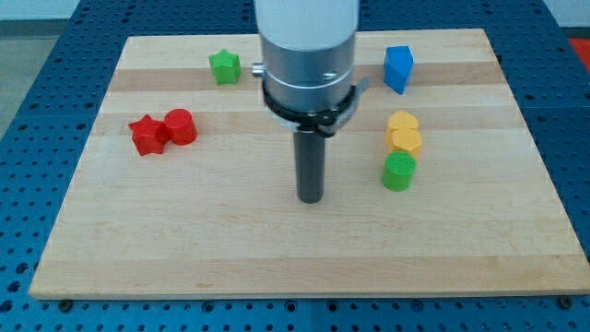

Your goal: Keep the green circle at the bottom of the yellow hexagon

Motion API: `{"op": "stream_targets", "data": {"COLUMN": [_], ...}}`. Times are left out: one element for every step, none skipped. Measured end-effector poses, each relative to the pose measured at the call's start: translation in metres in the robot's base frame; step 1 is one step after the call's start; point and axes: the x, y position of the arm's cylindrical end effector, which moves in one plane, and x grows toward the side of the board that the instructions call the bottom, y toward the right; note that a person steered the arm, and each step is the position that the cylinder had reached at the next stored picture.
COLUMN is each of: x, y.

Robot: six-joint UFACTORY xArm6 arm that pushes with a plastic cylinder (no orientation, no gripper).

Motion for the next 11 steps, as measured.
{"op": "stream_targets", "data": {"x": [-0.004, -0.007, -0.007, -0.007, -0.005, -0.011, -0.023, -0.026, -0.033, -0.033, -0.042], "y": [0.024, 0.05, 0.061, 0.069, 0.079, 0.05, 0.047, 0.047, 0.044, 0.038, 0.02]}}
